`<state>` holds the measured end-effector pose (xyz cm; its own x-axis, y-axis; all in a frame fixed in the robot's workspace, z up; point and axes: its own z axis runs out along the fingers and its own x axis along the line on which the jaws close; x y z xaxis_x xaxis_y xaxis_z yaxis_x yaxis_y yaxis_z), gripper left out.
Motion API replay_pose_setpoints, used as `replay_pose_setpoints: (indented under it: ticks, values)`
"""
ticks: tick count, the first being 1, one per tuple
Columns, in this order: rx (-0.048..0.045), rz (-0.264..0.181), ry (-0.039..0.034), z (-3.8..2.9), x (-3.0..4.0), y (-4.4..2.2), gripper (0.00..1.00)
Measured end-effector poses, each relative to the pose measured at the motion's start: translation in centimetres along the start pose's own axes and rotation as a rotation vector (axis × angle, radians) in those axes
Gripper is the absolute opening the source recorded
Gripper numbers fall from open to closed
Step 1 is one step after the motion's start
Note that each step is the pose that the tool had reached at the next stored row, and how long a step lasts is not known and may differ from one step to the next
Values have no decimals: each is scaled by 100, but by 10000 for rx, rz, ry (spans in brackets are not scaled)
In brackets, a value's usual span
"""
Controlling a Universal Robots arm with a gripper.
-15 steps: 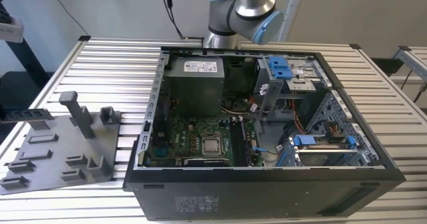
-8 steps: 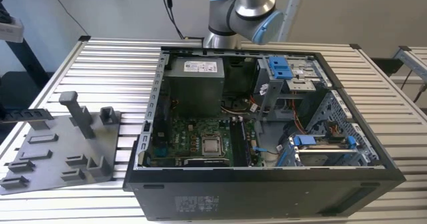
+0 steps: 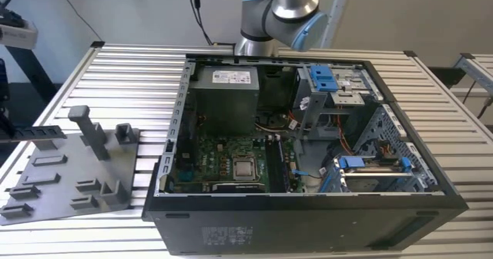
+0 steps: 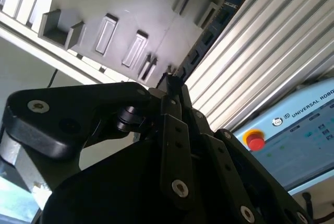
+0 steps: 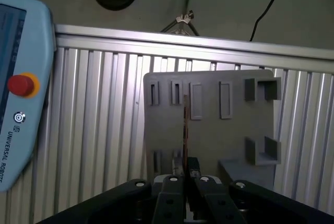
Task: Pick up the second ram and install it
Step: 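Pick up the second ram and move it above second insertion slot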
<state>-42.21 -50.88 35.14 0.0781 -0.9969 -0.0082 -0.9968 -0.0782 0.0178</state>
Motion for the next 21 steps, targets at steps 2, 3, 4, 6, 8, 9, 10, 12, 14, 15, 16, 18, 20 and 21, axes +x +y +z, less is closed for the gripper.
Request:
replay_pose_setpoints:
  ticks: [2, 3, 4, 6, 8, 9, 10, 12, 14, 15, 16, 18, 20, 21]
  values:
    - [-8, 1, -1, 0, 3, -43, 14]
    - [-14, 0, -1, -1, 5, -67, 14]
    - [-20, 0, -1, -2, 7, -89, 14]
    - [-28, 0, -2, -2, 10, -127, 14]
    - [-33, 0, -2, -3, 13, -158, 14]
    - [-37, 0, -2, -3, 14, -177, 14]
    - [-40, 0, -3, -3, 15, -192, 14]
    - [-54, 0, -2, -4, 18, -224, 14]
    - [-70, 0, -3, -5, 20, -251, 14]
    - [-77, 0, -3, -5, 21, -262, 14]
    - [-86, 0, -3, -5, 22, -276, 14]
    - [-117, 0, -4, -6, 25, -316, 14]
    - [-156, 1, -3, -8, 28, -361, 14]
    - [-171, 1, -5, -8, 29, -375, 14]
